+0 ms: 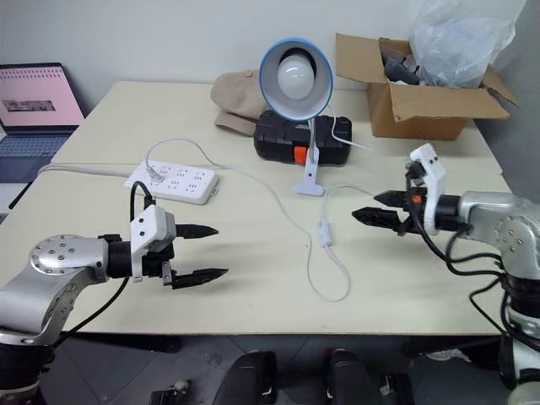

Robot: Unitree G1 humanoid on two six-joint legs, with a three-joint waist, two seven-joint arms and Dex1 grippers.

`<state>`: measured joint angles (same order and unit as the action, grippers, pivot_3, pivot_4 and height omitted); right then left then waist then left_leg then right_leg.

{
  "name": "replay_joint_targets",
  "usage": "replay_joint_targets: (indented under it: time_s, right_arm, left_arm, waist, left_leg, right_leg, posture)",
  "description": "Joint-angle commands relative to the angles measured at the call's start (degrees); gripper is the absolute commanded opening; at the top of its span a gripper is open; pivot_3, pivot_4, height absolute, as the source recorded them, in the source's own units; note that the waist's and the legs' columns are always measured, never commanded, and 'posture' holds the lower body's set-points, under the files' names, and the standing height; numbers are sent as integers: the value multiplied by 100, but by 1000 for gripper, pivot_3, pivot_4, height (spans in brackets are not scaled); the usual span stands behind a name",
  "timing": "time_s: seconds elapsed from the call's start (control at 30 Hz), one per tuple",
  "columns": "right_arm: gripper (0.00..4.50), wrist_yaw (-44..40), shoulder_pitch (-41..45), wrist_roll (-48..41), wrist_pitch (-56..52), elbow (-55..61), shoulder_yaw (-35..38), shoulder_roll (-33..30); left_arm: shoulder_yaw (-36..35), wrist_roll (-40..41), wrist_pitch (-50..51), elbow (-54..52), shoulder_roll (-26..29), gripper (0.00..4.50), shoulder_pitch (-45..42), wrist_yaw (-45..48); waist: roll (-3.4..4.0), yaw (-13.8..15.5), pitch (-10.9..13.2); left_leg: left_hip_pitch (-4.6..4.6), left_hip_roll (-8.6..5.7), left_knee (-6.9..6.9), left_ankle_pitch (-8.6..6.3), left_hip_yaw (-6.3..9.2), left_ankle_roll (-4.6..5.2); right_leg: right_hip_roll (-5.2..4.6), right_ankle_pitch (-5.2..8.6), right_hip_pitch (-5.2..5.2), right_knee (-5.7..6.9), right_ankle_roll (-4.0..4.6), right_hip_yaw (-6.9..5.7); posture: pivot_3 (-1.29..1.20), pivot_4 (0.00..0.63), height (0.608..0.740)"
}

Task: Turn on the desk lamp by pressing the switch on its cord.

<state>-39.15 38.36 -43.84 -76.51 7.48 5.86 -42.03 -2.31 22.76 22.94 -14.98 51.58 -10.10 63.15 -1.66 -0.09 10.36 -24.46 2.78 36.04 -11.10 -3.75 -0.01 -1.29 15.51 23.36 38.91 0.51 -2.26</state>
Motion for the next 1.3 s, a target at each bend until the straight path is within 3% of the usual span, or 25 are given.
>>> replay_joint_targets:
  time_s: [0.03,0.17,0.3,1.07,1.17,1.3]
  right_arm:
    - [4444,523,553,216,-537,-582,-285,579]
    - [4444,1061,1000,688,-593,-1437,-510,1360]
    - [4444,1123,1280,1031,-345,-2085,-741,1685]
    - [4444,625,1831,1612,-56,-3186,-1053,2214]
    - [4037,587,1842,1653,-25,-3222,-1065,2244]
    - [3112,575,1844,1696,9,-3250,-1053,2293]
  left_arm:
    - [114,-175,-292,18,-83,4500,-81,-17]
    - [211,-290,-493,98,-213,4500,-133,-31]
    - [275,-348,-587,77,-309,4500,-103,-38]
    - [289,-509,-884,57,-494,4500,190,-134]
    - [302,-517,-908,107,-503,4500,155,-125]
    - [305,-514,-924,156,-507,4500,106,-107]
  waist:
    - [0,-5,0]
    - [1,-11,0]
    - [1,1,0]
    - [1,-13,0]
    - [1,-14,0]
    - [1,-17,0]
  left_leg:
    - [-1,0,0,0,-1,0]
    - [-10,3,-1,0,-3,1]
    - [-33,1,2,1,-6,2]
    - [-34,5,3,1,-8,2]
    - [-33,5,3,1,-8,2]
    - [-34,6,2,1,-8,2]
  right_leg:
    - [0,0,2,0,0,0]
    - [5,0,14,6,0,1]
    - [6,-2,36,8,-1,2]
    - [9,-3,39,11,-3,2]
    - [9,-3,39,11,-3,2]
    - [10,-3,39,11,-3,2]
  posture:
    - [0,150,740]
    - [0,150,740]
    - [0,150,740]
    - [0,150,740]
    - [0,150,740]
    - [0,150,740]
